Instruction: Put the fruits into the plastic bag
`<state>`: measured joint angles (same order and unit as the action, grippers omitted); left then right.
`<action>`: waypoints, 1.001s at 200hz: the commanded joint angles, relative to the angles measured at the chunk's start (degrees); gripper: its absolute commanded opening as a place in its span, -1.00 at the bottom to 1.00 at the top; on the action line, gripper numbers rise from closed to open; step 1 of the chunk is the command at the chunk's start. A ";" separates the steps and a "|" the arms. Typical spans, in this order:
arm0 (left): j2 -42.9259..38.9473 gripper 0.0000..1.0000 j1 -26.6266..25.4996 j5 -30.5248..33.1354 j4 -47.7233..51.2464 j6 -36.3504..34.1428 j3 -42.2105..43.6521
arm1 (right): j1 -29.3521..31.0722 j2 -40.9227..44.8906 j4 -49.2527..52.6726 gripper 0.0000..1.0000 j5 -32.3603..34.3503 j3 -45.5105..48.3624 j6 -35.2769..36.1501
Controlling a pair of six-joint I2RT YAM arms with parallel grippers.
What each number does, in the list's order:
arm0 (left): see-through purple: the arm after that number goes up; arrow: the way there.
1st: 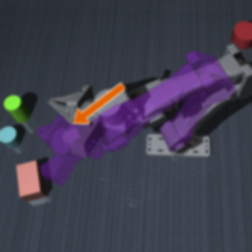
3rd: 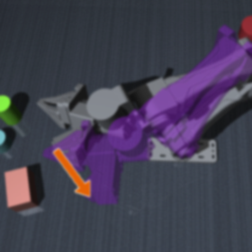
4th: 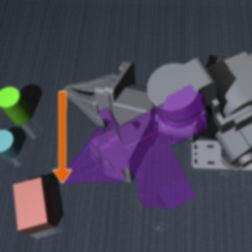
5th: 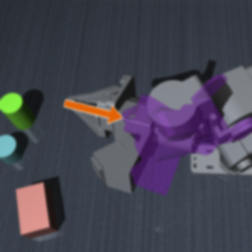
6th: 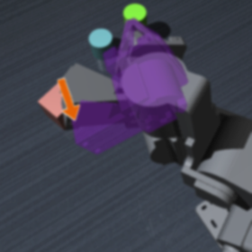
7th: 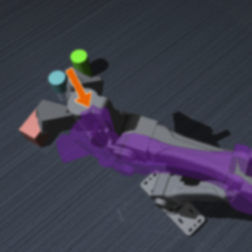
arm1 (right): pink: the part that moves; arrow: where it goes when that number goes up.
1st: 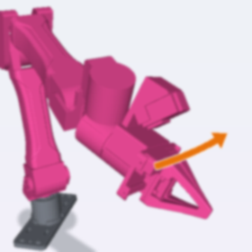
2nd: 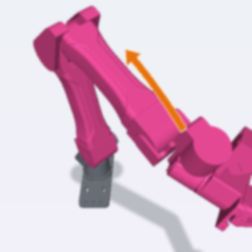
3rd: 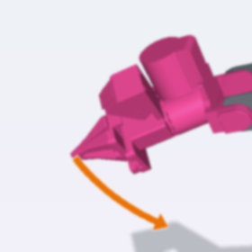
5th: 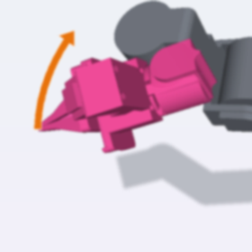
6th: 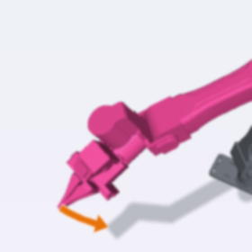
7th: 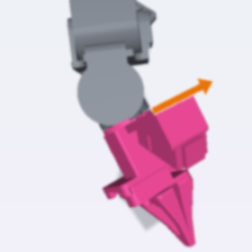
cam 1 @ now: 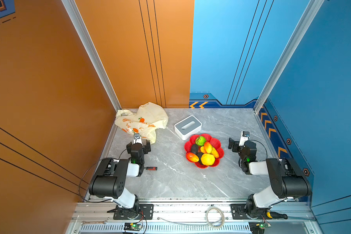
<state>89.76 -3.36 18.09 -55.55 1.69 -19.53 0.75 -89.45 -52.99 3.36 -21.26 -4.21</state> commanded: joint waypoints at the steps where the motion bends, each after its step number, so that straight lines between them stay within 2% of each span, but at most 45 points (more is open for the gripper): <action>1: 0.04 0.95 -0.17 0.91 -0.53 -0.47 -0.82 | 0.03 0.77 0.87 1.00 1.08 -0.26 0.69; 71: 0.13 0.95 -2.03 1.41 -1.67 -2.63 -0.46 | -0.33 0.86 -2.42 1.00 -1.25 1.62 1.08; 94: -0.76 0.95 -2.97 3.31 -2.05 -3.37 -0.18 | 0.11 0.87 -8.88 1.00 1.59 4.75 0.67; 116: -4.52 0.95 -3.84 7.59 1.24 -3.42 -0.64 | 0.68 3.33 -8.19 1.00 3.94 5.32 0.58; 151: -14.15 0.95 -6.44 16.40 18.99 -2.45 -7.73 | 2.06 15.79 11.30 0.99 11.90 0.42 -0.67; 159: -16.28 0.95 -6.39 17.00 23.15 -0.53 -9.37 | 1.78 18.49 15.81 1.00 13.40 -1.43 -3.93; 167: -18.37 0.95 -6.23 16.93 28.15 1.79 -11.33 | 0.59 20.72 20.94 1.00 13.62 -3.72 -10.49; 177: -20.65 0.95 -5.92 17.75 35.40 5.60 -14.30 | -1.41 22.46 29.20 1.00 10.46 -7.94 -17.03; 200: -25.30 0.95 -5.38 16.93 49.33 11.47 -19.58 | -4.87 23.54 43.58 1.00 1.64 -17.12 -25.04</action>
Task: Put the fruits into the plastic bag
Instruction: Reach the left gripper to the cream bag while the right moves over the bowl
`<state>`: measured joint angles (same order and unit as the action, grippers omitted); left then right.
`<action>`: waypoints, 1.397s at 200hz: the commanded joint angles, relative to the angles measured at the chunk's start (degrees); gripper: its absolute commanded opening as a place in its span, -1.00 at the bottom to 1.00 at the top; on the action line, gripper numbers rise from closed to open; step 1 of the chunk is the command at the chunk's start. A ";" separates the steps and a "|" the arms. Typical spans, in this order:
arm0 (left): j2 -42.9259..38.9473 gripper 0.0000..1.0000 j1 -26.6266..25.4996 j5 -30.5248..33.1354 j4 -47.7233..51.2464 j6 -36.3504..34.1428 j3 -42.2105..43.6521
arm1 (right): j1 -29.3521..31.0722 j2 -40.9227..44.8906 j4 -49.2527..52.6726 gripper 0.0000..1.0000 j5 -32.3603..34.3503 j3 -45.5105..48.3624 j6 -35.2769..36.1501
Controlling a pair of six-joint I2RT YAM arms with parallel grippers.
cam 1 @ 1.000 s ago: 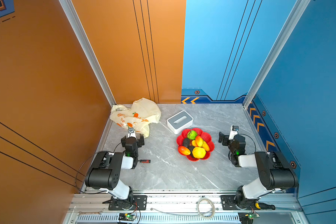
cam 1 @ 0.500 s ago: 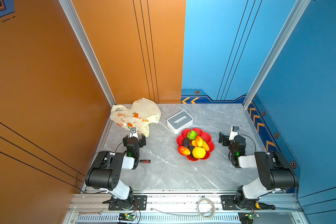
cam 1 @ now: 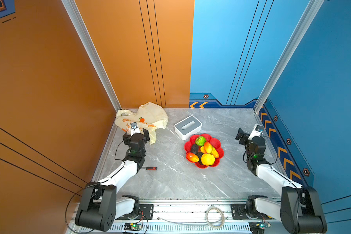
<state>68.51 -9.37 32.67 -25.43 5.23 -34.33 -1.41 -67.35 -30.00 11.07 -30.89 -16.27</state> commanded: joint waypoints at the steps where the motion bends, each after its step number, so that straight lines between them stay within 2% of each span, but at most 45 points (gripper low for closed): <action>1: -4.29 0.95 0.74 2.16 19.46 8.25 -4.96 | -2.85 1.44 20.99 1.00 -6.55 -7.76 -13.20; 29: -7.95 0.95 4.43 -7.79 34.39 16.27 -12.23 | -3.26 0.23 31.96 1.00 -19.21 -16.30 -16.47; 52: -6.48 0.95 8.22 -20.85 48.03 21.83 -20.41 | -1.20 -2.55 42.66 1.00 -28.18 -24.02 -17.10; 81: -5.36 0.95 8.60 -40.57 53.38 27.43 -23.39 | 3.86 -5.77 56.91 1.00 -31.95 -32.44 -14.80; 103: -6.00 0.96 8.55 -47.36 53.30 33.64 -21.64 | 8.14 -6.65 62.24 1.00 -33.07 -35.80 -14.05; 117: -6.11 0.95 8.64 -48.49 53.12 35.90 -21.11 | 10.61 -6.61 63.34 1.00 -33.66 -36.57 -14.42; 137: -5.74 0.95 10.00 -46.61 52.84 40.22 -20.36 | 14.10 -6.39 63.48 1.00 -33.30 -37.01 -15.09; 149: -4.41 0.95 12.34 -49.47 50.56 45.16 -19.34 | 16.18 -6.45 63.40 1.00 -32.32 -37.04 -15.10; 173: 0.00 0.95 15.41 -54.08 43.95 55.02 -17.26 | 19.37 -7.00 63.31 1.00 -30.94 -36.87 -15.10; 215: 11.10 0.95 17.12 -54.16 33.05 65.66 -17.47 | 21.60 -7.27 63.03 1.00 -29.93 -36.63 -15.00; 279: 25.84 0.95 17.03 -54.26 28.61 68.99 -27.86 | 21.71 -6.68 62.11 1.00 -28.92 -34.05 -14.31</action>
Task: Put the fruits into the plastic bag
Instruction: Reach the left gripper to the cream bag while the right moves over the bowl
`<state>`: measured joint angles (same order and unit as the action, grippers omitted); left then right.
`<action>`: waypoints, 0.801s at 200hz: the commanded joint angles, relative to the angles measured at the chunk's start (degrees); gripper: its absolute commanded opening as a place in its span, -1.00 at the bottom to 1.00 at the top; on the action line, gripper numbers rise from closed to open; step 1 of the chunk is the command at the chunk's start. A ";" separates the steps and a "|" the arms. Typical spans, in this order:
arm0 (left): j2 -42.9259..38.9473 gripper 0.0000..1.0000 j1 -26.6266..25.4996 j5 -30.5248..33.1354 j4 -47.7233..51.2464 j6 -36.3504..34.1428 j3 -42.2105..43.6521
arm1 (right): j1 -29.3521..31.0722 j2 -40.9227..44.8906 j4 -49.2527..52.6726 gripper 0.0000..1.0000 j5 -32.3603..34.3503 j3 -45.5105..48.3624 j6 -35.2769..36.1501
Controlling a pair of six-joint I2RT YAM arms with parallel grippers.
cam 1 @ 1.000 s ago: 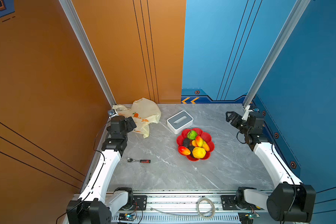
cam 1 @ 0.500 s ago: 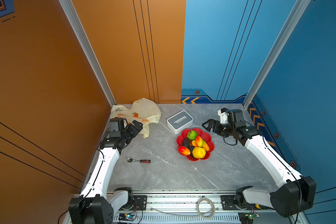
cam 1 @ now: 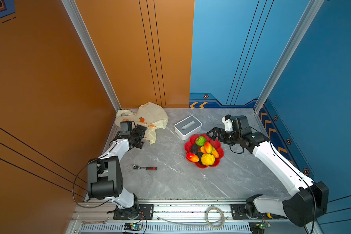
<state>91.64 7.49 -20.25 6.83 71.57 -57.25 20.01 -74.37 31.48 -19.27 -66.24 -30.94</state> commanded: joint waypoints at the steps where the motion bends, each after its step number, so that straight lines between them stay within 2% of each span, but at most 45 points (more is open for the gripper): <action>1: 2.87 0.95 0.17 -1.27 -3.70 2.72 -5.13 | 0.29 0.35 0.57 1.00 1.42 1.38 0.35; 44: 6.84 0.95 -1.37 -0.57 -4.08 4.17 -11.17 | 0.30 -0.88 -1.72 1.00 0.92 2.64 -0.30; 95: 9.61 0.95 -4.14 0.08 -4.19 6.01 -14.16 | 0.47 -2.43 -3.16 1.00 0.36 2.59 -0.88; 128: 6.78 0.95 -5.58 0.18 -4.42 5.95 -12.89 | 0.47 -2.49 -3.17 1.00 0.96 2.66 -0.53; 160: 0.19 0.95 -6.84 0.71 -4.54 5.44 -9.48 | 0.60 -3.40 -4.25 1.00 0.51 3.26 -1.03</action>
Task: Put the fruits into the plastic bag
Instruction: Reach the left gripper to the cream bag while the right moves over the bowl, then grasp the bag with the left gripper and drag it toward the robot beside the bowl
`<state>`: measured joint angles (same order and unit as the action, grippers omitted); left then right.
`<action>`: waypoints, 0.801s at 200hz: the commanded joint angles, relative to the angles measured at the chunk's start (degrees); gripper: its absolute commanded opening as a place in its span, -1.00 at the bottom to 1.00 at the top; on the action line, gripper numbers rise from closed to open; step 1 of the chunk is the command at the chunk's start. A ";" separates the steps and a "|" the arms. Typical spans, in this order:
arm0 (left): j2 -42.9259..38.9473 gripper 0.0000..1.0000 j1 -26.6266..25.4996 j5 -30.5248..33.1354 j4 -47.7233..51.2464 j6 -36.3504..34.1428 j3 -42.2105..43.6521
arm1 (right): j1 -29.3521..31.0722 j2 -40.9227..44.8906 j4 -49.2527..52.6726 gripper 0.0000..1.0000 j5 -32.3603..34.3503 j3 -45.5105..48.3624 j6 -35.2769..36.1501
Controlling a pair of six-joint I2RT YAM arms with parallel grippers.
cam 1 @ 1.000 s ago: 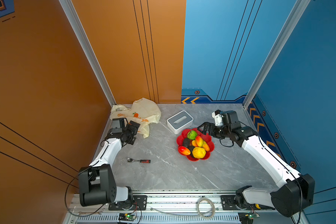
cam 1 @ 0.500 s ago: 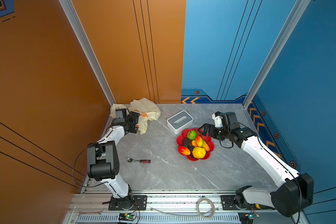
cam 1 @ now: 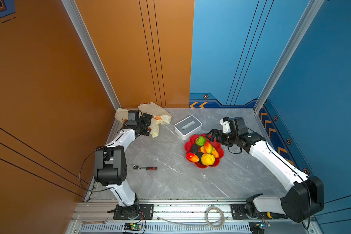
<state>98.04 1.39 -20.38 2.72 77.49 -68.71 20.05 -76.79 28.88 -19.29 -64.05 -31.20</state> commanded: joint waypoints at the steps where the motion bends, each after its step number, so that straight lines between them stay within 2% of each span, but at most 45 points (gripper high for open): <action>1: -6.42 0.95 -0.76 0.86 -0.39 -0.45 2.07 | 0.58 -1.03 -1.73 1.00 0.51 1.06 -0.78; 36: -12.55 0.95 -2.13 2.60 1.82 -0.11 5.01 | 1.77 -2.45 -3.73 1.00 0.46 1.08 -1.82; 54: -13.15 0.95 -2.05 3.60 2.81 -0.55 4.99 | 2.56 -3.00 -4.10 1.00 0.46 0.94 -2.02; 144: 1.65 1.00 -2.01 1.91 1.67 1.52 -2.31 | 2.62 1.01 -2.96 1.00 2.25 3.14 -1.24; 160: 4.12 0.83 -1.78 1.94 0.87 1.69 -3.70 | 2.53 1.34 -2.87 1.00 2.33 3.28 -1.32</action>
<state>99.37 -0.49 -18.65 4.43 78.50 -69.23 22.87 -77.21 25.78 -18.50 -61.45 -32.47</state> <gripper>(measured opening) 0.962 0.995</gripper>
